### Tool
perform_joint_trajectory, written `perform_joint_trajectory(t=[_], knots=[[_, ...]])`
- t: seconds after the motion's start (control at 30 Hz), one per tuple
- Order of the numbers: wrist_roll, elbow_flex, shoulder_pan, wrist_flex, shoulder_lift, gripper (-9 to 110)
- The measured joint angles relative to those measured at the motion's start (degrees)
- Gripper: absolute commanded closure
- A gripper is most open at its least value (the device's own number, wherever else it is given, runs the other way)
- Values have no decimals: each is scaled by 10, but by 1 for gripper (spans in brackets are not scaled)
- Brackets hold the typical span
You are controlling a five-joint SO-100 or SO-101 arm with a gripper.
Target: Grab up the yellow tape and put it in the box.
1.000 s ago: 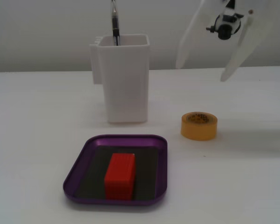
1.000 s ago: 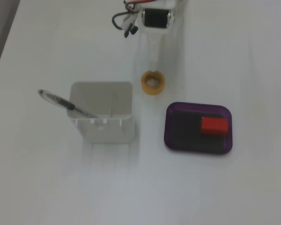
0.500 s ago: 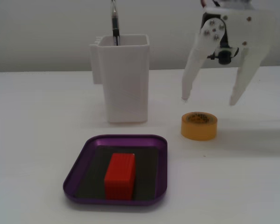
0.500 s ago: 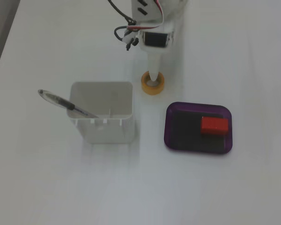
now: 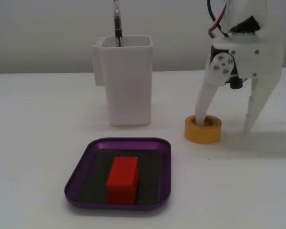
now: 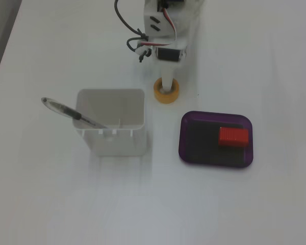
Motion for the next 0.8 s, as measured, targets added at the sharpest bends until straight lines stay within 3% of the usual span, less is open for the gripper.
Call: perform_joint_trajectory(t=[0.17, 0.37, 0.8], knots=[[-1, 19, 1, -28, -23, 79], [-1, 18, -1, -38, -35, 103], [3, 15, -23, -31, 62, 102]])
